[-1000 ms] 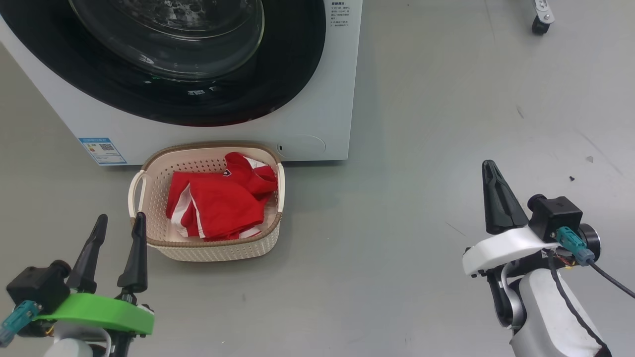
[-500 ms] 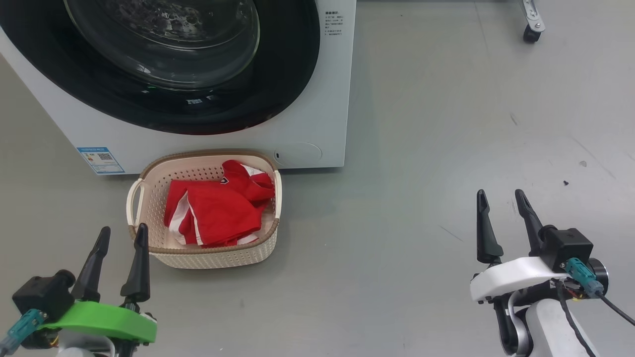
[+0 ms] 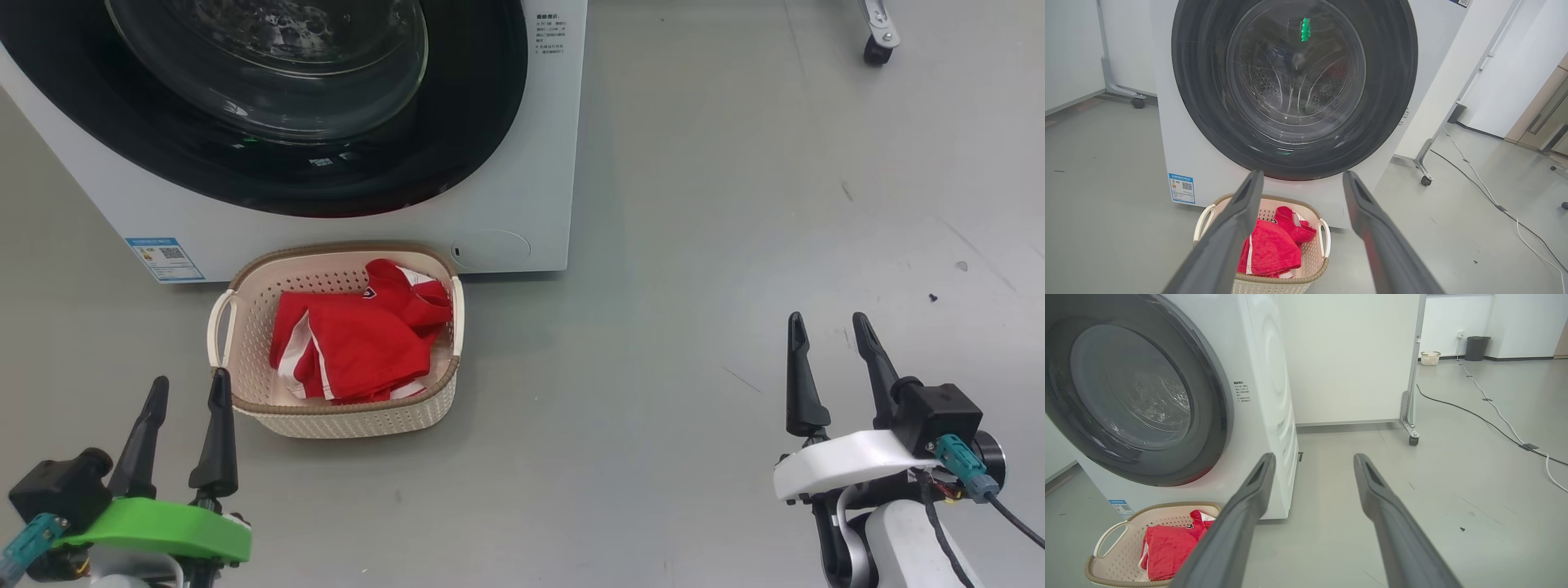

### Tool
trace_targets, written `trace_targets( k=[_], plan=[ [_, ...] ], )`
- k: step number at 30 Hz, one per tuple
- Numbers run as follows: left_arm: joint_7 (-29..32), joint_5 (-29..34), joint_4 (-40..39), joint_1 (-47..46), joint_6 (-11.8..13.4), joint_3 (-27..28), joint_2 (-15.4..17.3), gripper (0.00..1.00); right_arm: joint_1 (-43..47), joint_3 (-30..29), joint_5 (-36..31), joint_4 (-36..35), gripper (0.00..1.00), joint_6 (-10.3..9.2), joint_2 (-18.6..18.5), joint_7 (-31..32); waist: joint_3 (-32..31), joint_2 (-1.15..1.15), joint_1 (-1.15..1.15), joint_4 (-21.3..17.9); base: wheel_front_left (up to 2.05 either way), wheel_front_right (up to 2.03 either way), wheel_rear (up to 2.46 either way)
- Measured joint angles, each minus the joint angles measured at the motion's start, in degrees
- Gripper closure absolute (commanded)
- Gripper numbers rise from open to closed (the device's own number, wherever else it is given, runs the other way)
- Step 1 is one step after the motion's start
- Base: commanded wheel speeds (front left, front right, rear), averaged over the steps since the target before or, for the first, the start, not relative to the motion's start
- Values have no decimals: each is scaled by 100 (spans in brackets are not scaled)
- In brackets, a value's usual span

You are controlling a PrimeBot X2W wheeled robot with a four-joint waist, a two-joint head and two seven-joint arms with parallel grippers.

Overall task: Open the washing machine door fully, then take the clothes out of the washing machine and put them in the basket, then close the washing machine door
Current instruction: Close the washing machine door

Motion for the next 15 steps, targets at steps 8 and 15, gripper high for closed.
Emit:
trace_targets(
  k=[8, 15],
  plan=[
    [0, 7, 0, 2, 0, 23, 0, 0, 47, 27, -1, -123, 0, -41, 2, 0, 42, 0, 0, -11, 0, 0, 0],
    [0, 7, 10, 3, 0, 30, -13, 0, 89, 34, -1, -181, 0, -52, 3, 0, 68, 0, 0, -28, 0, 0, 0]
  ],
)
